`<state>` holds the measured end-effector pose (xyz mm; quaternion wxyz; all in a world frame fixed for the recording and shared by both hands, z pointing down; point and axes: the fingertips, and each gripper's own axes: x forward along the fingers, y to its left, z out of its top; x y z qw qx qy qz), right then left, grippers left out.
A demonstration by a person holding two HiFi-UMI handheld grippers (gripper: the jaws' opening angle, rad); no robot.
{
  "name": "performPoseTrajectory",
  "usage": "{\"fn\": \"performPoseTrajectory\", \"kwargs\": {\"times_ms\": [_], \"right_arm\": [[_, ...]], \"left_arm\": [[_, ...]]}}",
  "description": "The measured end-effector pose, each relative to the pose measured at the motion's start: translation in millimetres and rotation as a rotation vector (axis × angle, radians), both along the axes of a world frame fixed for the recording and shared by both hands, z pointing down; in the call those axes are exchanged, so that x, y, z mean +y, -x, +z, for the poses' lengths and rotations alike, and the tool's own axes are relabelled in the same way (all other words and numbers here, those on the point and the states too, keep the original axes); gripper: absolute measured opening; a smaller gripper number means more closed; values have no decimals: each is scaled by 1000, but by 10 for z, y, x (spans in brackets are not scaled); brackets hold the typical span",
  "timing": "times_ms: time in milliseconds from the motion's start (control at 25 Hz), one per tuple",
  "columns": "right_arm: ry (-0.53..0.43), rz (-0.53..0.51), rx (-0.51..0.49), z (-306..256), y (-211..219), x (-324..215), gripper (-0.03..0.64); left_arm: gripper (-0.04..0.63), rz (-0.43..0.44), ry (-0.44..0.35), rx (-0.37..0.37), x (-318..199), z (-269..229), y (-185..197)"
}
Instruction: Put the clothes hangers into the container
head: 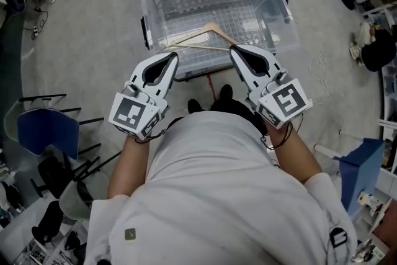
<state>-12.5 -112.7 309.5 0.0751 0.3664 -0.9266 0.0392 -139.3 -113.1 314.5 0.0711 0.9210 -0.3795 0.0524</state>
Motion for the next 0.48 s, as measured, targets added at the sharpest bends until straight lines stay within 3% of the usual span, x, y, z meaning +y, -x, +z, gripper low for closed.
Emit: {"fn": "performPoseTrajectory", "kwargs": {"times_ms": [480], "right_arm": [[-32,-43,-2,-96,-576,223,20]], "left_arm": [[17,-32,-1,5,160,-115,-533]]}}
